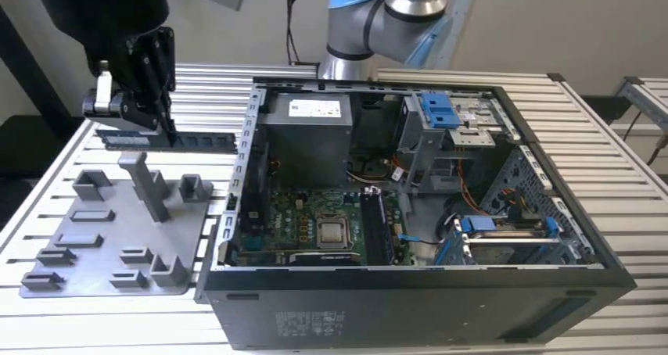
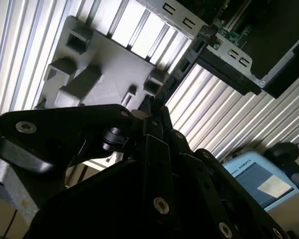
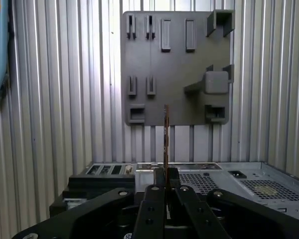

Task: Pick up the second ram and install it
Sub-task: 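Pick up the second ram and move it above second insertion slot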

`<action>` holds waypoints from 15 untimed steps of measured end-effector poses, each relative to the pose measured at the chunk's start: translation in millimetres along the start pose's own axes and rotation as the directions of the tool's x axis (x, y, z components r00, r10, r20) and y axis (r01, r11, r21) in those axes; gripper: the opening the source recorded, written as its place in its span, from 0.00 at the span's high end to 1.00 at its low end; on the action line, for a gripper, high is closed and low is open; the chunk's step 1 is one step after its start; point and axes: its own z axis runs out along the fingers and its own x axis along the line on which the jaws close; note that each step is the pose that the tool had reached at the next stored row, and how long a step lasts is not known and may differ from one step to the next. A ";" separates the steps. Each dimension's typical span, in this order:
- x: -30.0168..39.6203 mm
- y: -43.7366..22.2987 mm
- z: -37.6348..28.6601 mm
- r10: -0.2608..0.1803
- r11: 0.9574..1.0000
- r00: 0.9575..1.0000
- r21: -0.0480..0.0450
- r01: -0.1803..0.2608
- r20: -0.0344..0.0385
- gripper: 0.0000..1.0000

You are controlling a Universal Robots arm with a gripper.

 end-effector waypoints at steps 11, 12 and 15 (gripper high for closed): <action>-1.2 -49.9 -0.7 0.000 1.000 1.000 -0.003 0.000 0.000 0.86; -1.3 -54.8 -0.8 0.000 1.000 1.000 -0.003 0.000 0.000 0.86; -1.6 -68.3 -0.9 0.000 1.000 1.000 -0.004 0.000 0.000 0.86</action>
